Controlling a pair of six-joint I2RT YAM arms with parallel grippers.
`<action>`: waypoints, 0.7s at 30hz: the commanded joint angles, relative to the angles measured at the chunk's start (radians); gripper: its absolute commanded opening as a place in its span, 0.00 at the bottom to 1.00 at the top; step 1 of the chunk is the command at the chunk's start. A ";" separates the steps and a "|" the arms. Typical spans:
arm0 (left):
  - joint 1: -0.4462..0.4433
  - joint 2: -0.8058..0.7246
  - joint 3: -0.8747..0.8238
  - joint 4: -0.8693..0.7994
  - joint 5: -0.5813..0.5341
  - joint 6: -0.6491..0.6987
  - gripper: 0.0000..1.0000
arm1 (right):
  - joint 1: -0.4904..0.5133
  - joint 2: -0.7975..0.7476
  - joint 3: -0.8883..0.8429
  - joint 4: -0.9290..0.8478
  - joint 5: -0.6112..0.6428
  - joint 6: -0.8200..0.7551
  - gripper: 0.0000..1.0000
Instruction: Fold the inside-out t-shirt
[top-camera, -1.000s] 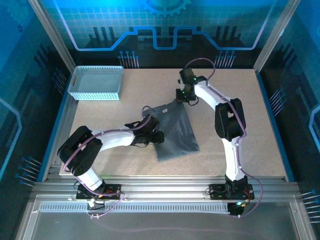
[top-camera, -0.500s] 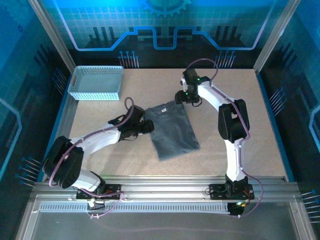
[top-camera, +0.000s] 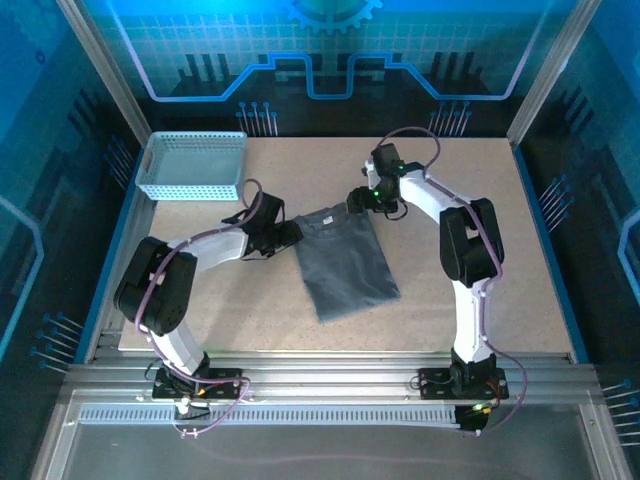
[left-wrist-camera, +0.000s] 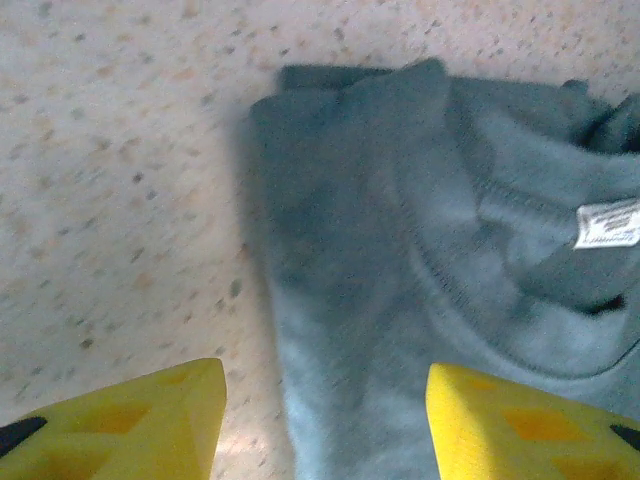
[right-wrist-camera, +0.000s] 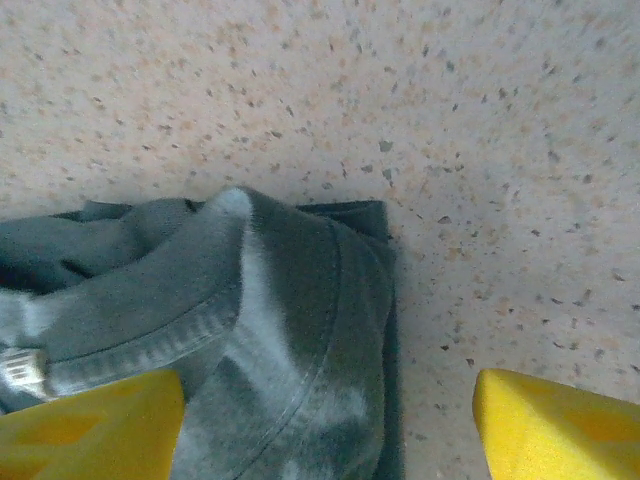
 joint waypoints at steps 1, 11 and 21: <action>0.007 0.057 0.059 0.027 0.018 -0.028 0.56 | 0.003 0.039 0.030 0.010 -0.017 0.021 0.78; 0.006 0.205 0.140 0.016 0.025 -0.044 0.54 | 0.045 0.095 0.032 0.000 -0.019 0.061 0.72; -0.029 0.292 0.215 0.073 0.098 -0.047 0.44 | 0.112 0.125 0.009 -0.022 0.009 0.136 0.55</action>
